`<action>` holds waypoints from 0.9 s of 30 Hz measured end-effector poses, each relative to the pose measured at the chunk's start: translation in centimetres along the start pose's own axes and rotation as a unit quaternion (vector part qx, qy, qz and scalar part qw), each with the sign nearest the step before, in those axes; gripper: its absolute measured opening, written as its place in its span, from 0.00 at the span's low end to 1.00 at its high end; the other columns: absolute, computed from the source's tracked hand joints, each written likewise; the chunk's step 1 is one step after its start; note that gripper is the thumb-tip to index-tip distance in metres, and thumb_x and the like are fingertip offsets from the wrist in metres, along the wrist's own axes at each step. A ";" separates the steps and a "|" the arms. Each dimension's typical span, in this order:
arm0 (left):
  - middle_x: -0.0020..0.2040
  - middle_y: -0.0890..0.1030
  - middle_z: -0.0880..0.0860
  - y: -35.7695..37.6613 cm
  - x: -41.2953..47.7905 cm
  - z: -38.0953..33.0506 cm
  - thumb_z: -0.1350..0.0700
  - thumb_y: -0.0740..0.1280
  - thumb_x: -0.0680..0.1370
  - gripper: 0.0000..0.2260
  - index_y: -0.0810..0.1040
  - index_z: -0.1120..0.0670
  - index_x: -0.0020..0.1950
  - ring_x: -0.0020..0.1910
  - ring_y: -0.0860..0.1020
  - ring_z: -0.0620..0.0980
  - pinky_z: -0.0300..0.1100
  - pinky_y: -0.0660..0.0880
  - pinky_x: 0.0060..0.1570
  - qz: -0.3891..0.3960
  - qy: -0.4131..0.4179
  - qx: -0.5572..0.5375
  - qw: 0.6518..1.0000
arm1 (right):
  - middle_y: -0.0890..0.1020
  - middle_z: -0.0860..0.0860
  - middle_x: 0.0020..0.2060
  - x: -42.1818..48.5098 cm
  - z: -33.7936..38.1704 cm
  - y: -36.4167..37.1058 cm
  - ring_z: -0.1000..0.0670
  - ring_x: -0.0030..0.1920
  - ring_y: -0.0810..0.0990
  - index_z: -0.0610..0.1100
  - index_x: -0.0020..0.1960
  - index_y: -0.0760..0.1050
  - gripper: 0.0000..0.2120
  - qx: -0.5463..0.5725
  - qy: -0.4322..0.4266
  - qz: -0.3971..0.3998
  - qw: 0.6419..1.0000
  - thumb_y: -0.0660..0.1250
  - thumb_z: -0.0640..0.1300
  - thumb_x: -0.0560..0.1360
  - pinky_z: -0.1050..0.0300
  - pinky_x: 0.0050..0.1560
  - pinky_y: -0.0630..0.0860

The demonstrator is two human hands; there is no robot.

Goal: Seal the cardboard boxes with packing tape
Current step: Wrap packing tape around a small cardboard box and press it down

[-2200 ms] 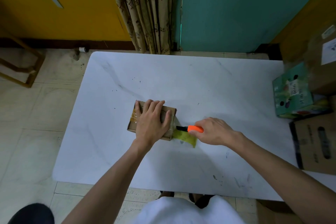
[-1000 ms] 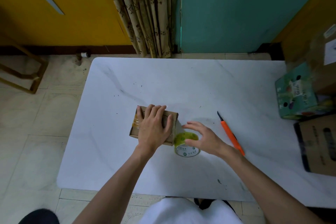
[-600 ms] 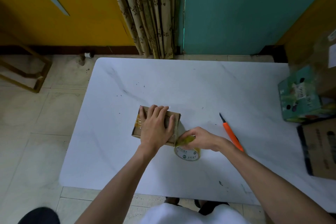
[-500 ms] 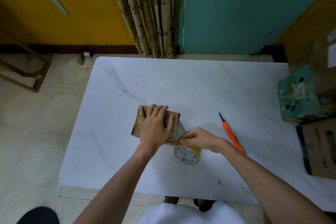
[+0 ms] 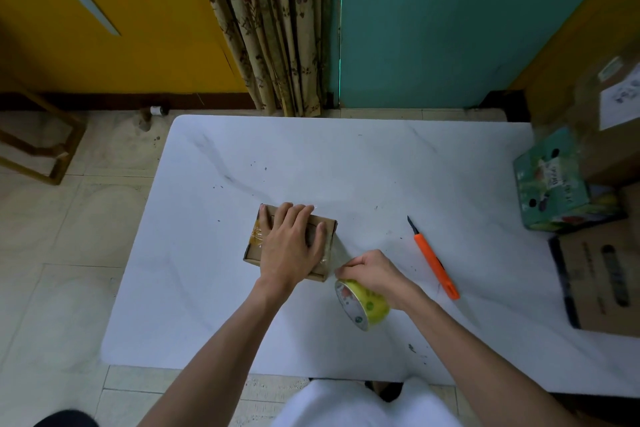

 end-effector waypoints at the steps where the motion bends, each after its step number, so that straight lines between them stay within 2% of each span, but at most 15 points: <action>1: 0.57 0.82 0.49 0.1 0.0 0.0 0.44 0.61 0.81 0.19 0.81 0.56 0.62 0.62 0.75 0.53 0.63 0.56 0.75 0.002 -0.002 0.005 1.000 | 0.86 0.43 0.36 0.0 0.0 0.1 0.49 0.33 0.84 0.39 0.46 0.85 0.08 0.009 0.010 0.000 1.000 0.74 0.44 0.72 0.55 0.42 0.82; 6: 0.58 0.82 0.49 0.1 -0.2 0.1 0.44 0.60 0.81 0.20 0.81 0.55 0.63 0.63 0.75 0.52 0.62 0.56 0.76 0.005 0.003 0.016 1.000 | 0.85 0.44 0.35 -0.2 -0.5 0.0 0.49 0.33 0.83 0.38 0.48 0.84 0.13 0.043 0.049 0.002 0.998 0.77 0.46 0.69 0.54 0.42 0.82; 10: 0.57 0.83 0.49 0.2 -0.2 0.0 0.44 0.60 0.81 0.19 0.81 0.56 0.62 0.62 0.75 0.51 0.62 0.56 0.76 0.000 0.004 0.016 1.000 | 0.84 0.44 0.33 -0.4 -0.8 -0.1 0.50 0.30 0.81 0.36 0.49 0.83 0.13 0.081 0.069 0.014 0.994 0.77 0.43 0.69 0.58 0.36 0.77; 13: 0.56 0.83 0.49 0.2 -0.1 -0.1 0.45 0.61 0.81 0.19 0.82 0.56 0.61 0.61 0.75 0.51 0.62 0.56 0.75 -0.005 0.007 0.018 1.000 | 0.85 0.44 0.35 -0.5 -1.4 0.0 0.50 0.33 0.82 0.38 0.49 0.84 0.14 0.085 0.077 0.010 0.993 0.79 0.46 0.68 0.56 0.40 0.78; 17: 0.56 0.83 0.49 0.3 -0.1 0.1 0.46 0.62 0.81 0.18 0.82 0.56 0.61 0.61 0.75 0.51 0.62 0.56 0.76 -0.007 0.007 0.023 1.000 | 0.84 0.44 0.34 -1.1 -1.9 -0.1 0.48 0.34 0.82 0.40 0.46 0.85 0.14 0.093 0.068 -0.005 0.993 0.78 0.49 0.68 0.56 0.41 0.77; 22: 0.56 0.83 0.49 0.4 -0.1 0.0 0.46 0.62 0.81 0.17 0.81 0.55 0.61 0.61 0.76 0.52 0.62 0.56 0.76 -0.007 0.011 0.022 1.000 | 0.84 0.45 0.34 -2.9 -2.0 0.0 0.51 0.33 0.81 0.41 0.46 0.86 0.10 0.152 0.033 -0.031 0.987 0.77 0.47 0.71 0.59 0.37 0.77; 27: 0.55 0.82 0.49 0.3 0.0 0.0 0.47 0.63 0.80 0.16 0.81 0.56 0.61 0.60 0.76 0.53 0.63 0.57 0.75 -0.007 0.021 0.016 1.000 | 0.86 0.46 0.37 -3.6 -1.7 0.0 0.49 0.36 0.84 0.45 0.43 0.86 0.07 0.112 0.000 -0.067 0.991 0.77 0.49 0.71 0.54 0.44 0.82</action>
Point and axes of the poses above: each hand's wrist, its own x-axis towards the middle knuckle, its own y-axis out of the palm, z = x × y, the point moved 3 cm from there along x, towards the middle knuckle
